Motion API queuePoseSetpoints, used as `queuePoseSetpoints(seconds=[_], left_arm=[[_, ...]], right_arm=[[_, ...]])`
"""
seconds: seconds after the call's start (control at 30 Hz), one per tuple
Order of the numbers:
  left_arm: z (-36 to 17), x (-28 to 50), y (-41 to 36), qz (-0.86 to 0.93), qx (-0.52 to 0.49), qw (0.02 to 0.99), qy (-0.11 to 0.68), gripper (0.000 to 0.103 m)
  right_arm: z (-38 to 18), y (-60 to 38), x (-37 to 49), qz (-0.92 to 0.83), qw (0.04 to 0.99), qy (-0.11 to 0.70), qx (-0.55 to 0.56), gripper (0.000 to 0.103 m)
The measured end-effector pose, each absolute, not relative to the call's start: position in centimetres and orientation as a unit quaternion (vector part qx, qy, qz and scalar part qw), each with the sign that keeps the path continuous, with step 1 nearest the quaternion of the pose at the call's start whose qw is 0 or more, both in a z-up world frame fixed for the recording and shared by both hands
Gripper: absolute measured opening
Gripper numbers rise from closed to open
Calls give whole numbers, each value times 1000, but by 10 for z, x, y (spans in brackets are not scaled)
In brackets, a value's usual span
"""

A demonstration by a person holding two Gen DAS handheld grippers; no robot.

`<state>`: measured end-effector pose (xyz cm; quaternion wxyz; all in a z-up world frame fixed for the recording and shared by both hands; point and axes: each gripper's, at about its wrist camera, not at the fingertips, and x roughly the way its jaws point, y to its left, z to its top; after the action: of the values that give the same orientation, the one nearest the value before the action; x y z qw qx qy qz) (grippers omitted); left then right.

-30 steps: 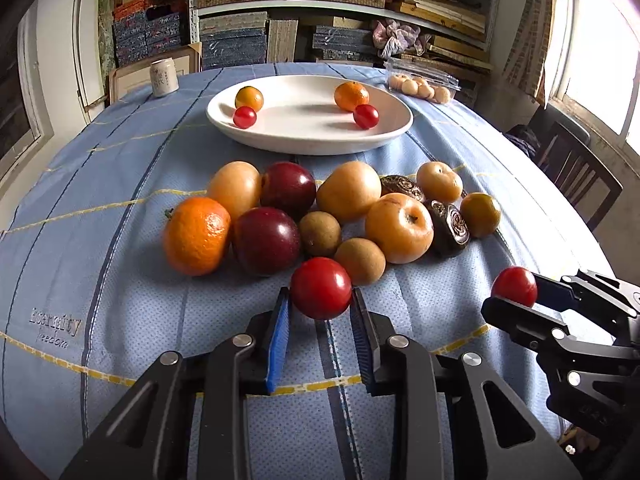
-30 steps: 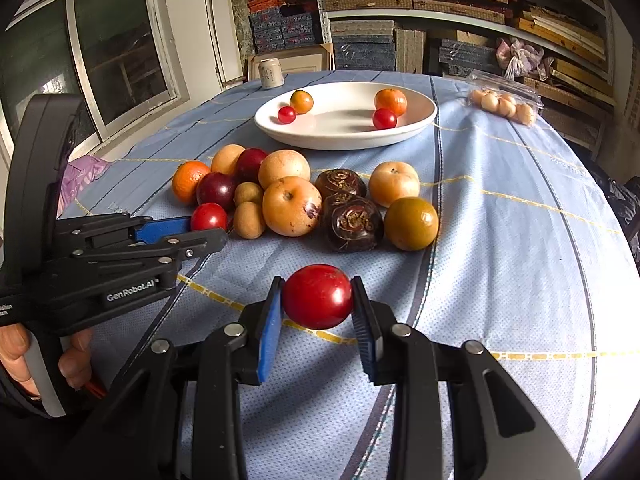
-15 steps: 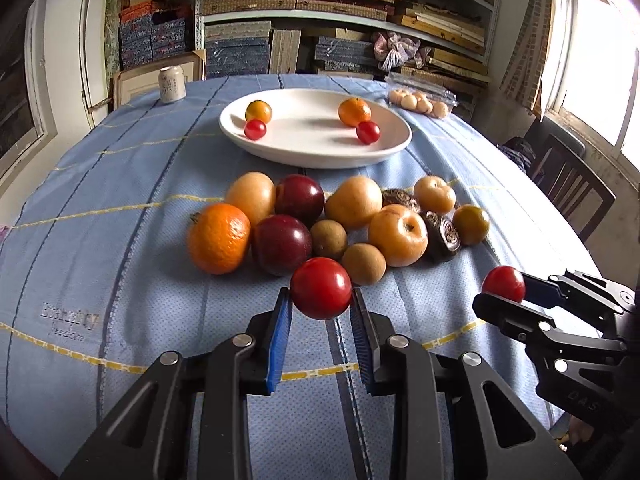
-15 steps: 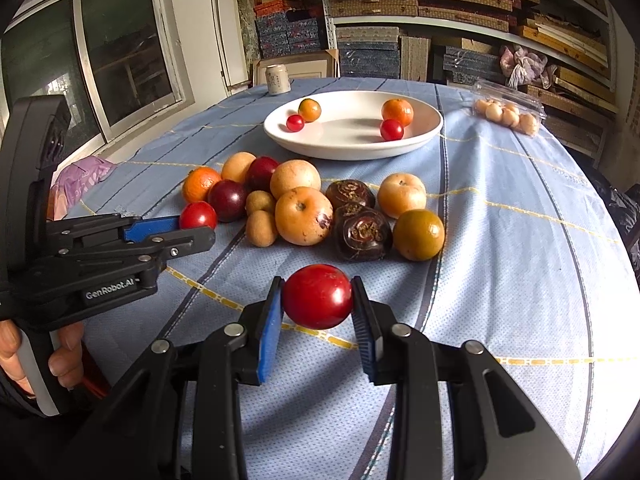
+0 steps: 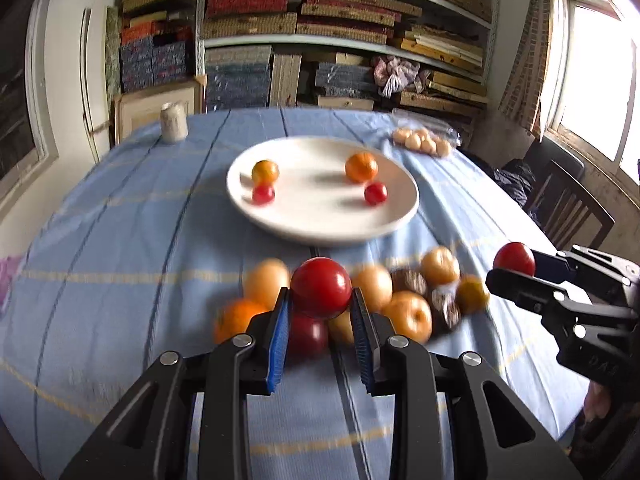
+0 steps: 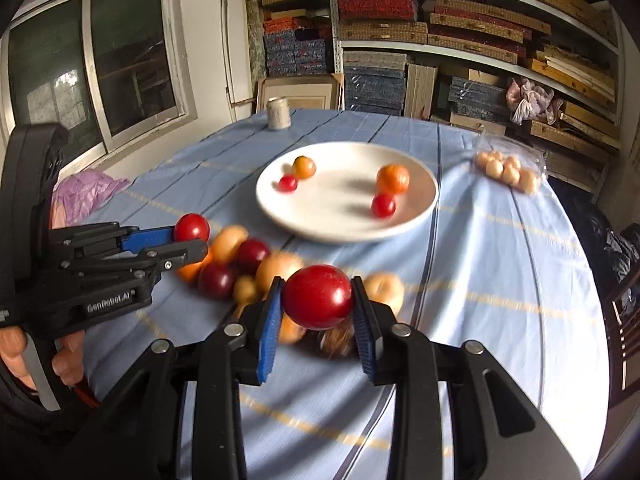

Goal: Organize fruits
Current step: 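Place both cherry tomatoes on the white plate and open both grippers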

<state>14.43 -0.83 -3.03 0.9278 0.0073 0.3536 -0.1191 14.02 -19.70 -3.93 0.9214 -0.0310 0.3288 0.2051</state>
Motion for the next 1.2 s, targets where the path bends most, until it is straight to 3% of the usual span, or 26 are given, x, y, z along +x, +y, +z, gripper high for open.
queuePoseSetpoints(seconds=[0.53, 1.03, 1.1, 1.2], left_arm=[[-38, 286, -19, -106, 2, 907, 408, 30], [-73, 329, -5, -80, -25, 877, 474, 30], [-71, 328, -3, -77, -28, 878, 472, 32], [-62, 320, 0, -67, -21, 888, 454, 45]], right_arm=[[-46, -189, 296, 190, 898, 396, -26, 32], [-88, -162, 339, 203, 869, 448, -56, 33], [-85, -164, 336, 200, 874, 439, -52, 41], [-76, -168, 328, 196, 882, 425, -50, 41]])
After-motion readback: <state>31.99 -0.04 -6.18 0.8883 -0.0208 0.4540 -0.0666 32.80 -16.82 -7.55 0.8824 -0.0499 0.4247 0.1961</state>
